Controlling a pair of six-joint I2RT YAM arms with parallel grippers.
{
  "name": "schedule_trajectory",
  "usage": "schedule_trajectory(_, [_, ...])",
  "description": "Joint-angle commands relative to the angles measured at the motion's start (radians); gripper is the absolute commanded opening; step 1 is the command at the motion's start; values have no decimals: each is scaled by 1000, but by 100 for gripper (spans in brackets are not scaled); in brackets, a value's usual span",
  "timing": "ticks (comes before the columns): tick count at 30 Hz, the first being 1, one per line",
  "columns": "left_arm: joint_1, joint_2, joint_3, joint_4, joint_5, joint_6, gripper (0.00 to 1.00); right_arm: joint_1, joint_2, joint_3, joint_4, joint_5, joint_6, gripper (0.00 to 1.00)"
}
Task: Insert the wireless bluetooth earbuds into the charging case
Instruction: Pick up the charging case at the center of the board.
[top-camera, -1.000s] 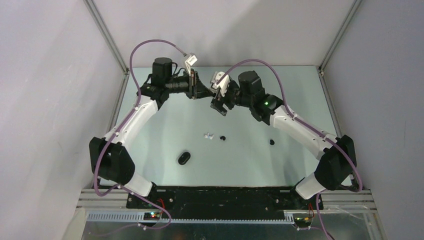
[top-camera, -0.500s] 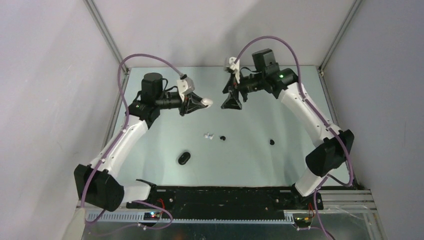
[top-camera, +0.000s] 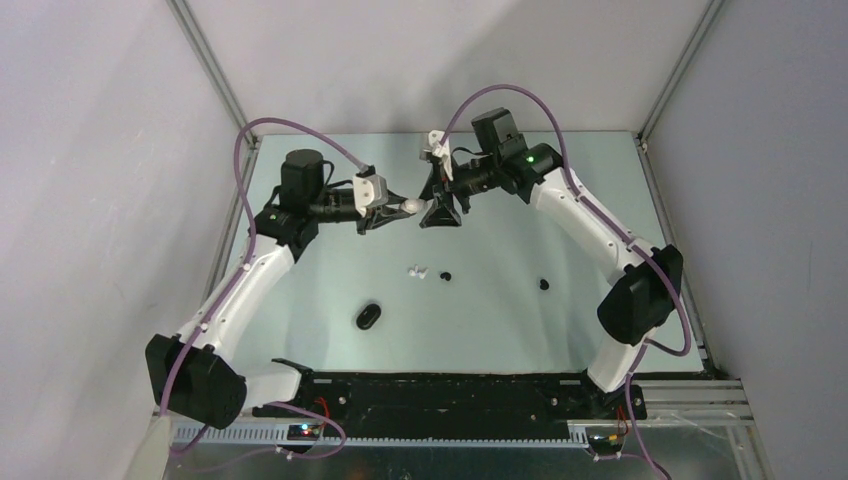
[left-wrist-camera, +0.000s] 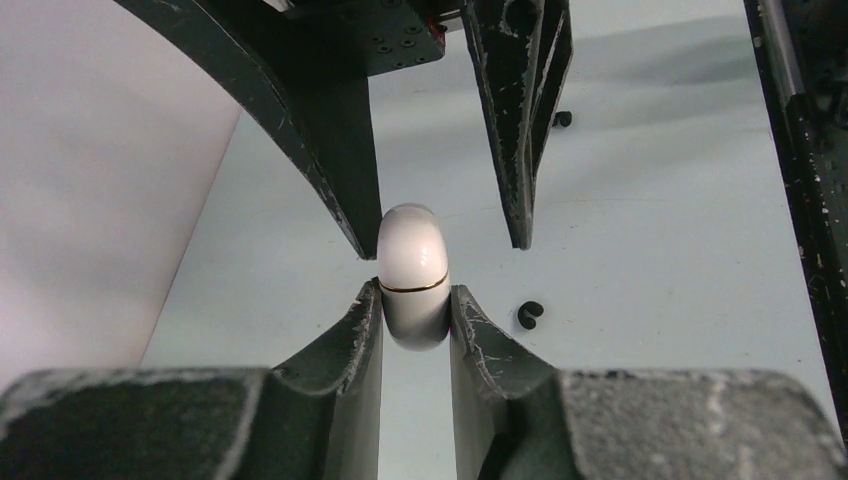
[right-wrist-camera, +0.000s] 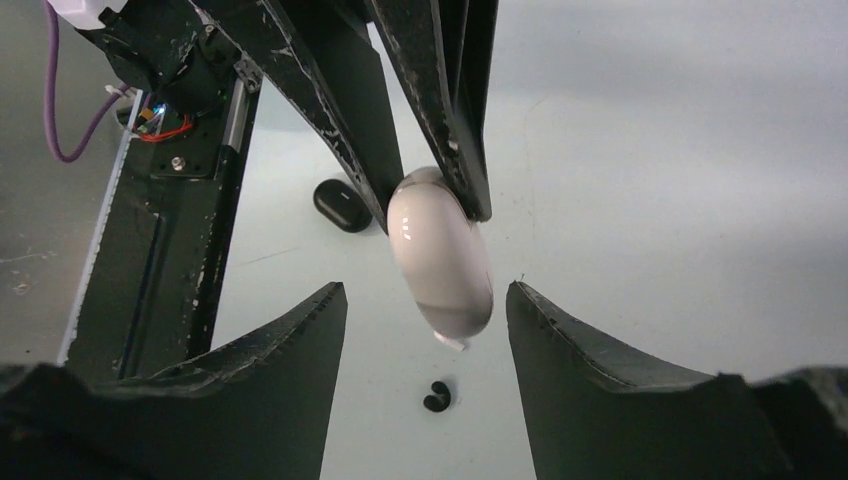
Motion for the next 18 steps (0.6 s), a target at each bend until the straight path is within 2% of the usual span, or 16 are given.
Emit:
schedule_trajectory(1, [3,-2,7,29,37,40,0,12,-31,-15,96,8,-7,63])
schedule_trajectory(5, [3,4,12,29,37,32,0,14,-35,-29,119,19,7,52])
schedule_trajectory(10, [4,14,19,30,23,14,2,17,-34,-26,110,23,16,32])
schedule_trajectory(12, [4,19,21,29,4,-15,18,17,-40,-26,107,28,20,27])
schedule_trajectory(13, [4,22,21,30,-4,-37,29,17,-43,-28,106,34,21,25])
schedule_trajectory(15, [4,22,18,30,-23,-75,40,16,-53,-30,104,50,22,23])
schedule_trajectory(18, [5,25,9,29,-38,-119,46,15,-72,-44,108,70,21,22])
